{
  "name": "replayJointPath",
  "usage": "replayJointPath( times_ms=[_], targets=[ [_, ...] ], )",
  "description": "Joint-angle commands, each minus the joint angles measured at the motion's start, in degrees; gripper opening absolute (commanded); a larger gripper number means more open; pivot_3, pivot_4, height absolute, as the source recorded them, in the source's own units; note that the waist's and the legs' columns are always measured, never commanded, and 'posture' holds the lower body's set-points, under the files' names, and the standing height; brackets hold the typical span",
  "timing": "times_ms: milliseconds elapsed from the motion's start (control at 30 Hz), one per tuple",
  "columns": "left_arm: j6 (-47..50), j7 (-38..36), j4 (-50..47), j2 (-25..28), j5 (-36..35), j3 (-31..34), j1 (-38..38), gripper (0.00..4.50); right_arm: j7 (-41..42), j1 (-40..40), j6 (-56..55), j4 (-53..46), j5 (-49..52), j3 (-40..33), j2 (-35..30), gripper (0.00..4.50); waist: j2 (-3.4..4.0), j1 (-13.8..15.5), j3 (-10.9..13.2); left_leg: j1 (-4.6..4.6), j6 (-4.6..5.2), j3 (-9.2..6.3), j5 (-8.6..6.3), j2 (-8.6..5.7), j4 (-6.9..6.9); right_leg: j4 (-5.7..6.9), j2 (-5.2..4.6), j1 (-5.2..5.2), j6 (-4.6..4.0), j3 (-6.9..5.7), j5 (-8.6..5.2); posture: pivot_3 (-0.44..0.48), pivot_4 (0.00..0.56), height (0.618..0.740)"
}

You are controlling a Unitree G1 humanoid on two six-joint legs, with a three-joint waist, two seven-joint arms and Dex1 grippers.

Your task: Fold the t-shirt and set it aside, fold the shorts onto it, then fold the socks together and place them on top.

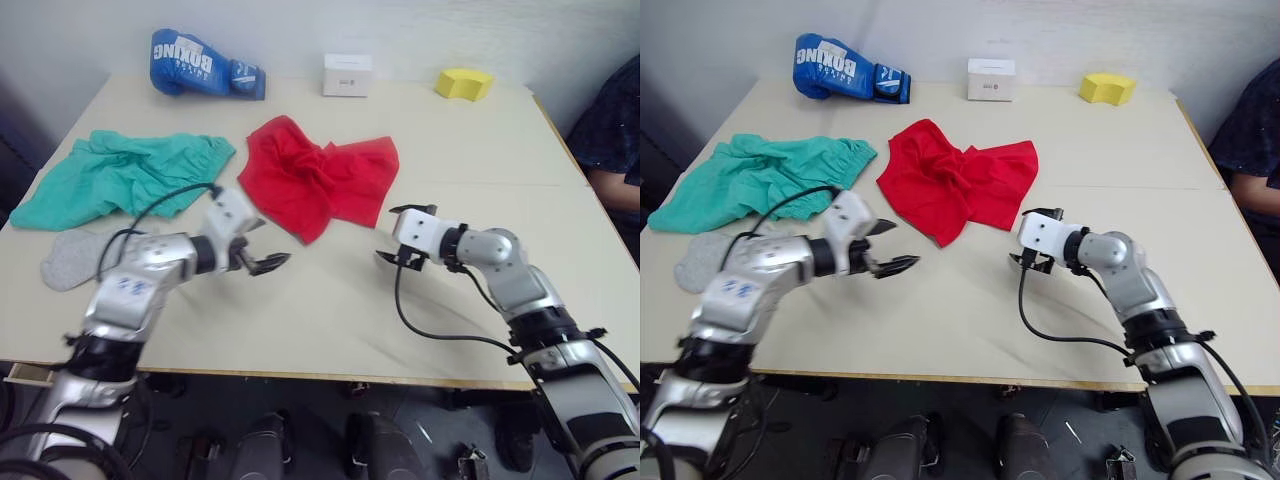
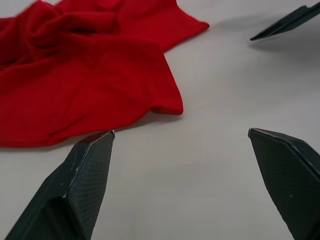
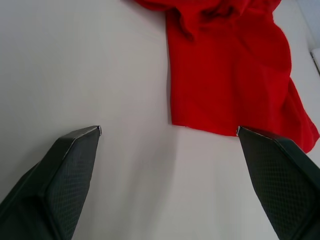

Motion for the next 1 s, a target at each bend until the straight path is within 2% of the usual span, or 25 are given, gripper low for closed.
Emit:
replayJointPath(
  times_ms=[33,267,500,733,1000],
  targets=[
    [-1.39,2.41,7.68,-3.86,5.69,-4.21,-4.86,4.50,-3.65,-4.01,-0.91,5.81,-2.74,0.38,0.91,4.44,0.00,-0.18,0.00,0.00,0.00,0.03,0.00,0.01,0.08,0.03,0.00,0.00,0.01,0.03,0.00,0.000,0.150,0.740],
    [-9.34,11.18,27.19,-11.73,15.02,-6.98,-11.90,4.50,-6.63,-7.99,-1.13,13.40,-4.09,0.49,4.03,4.44,0.00,-0.27,-0.01,0.06,-0.04,0.09,0.02,0.11,0.32,0.11,0.01,-0.01,0.01,0.10,-0.01,0.000,0.150,0.740],
    [-20.14,15.85,43.80,-10.92,21.18,-7.40,-16.06,4.50,-6.55,-9.22,-2.18,14.00,-4.63,0.83,5.72,4.44,-0.01,-0.64,-0.03,0.17,0.01,0.10,-0.07,0.10,0.61,0.48,-0.12,0.03,0.01,0.15,-0.01,0.000,0.150,0.740],
    [-26.11,16.98,53.86,-9.63,21.71,-5.36,-17.82,2.47,-8.18,-11.68,-2.93,17.52,-6.45,2.24,9.33,4.50,-0.03,-2.05,-0.05,0.32,-0.05,0.18,-0.08,0.17,0.51,0.58,-0.10,0.02,-0.01,0.19,-0.02,0.000,0.150,0.740],
    [-28.74,17.45,57.83,-8.53,21.54,-3.71,-19.23,0.09,-8.20,-17.41,-1.91,27.44,-6.21,1.83,13.81,4.50,-0.12,-3.37,-0.10,0.90,-0.15,0.61,-0.08,0.18,-0.01,0.63,-0.08,0.12,-0.04,0.53,-0.05,0.000,0.150,0.740]
  ],
)
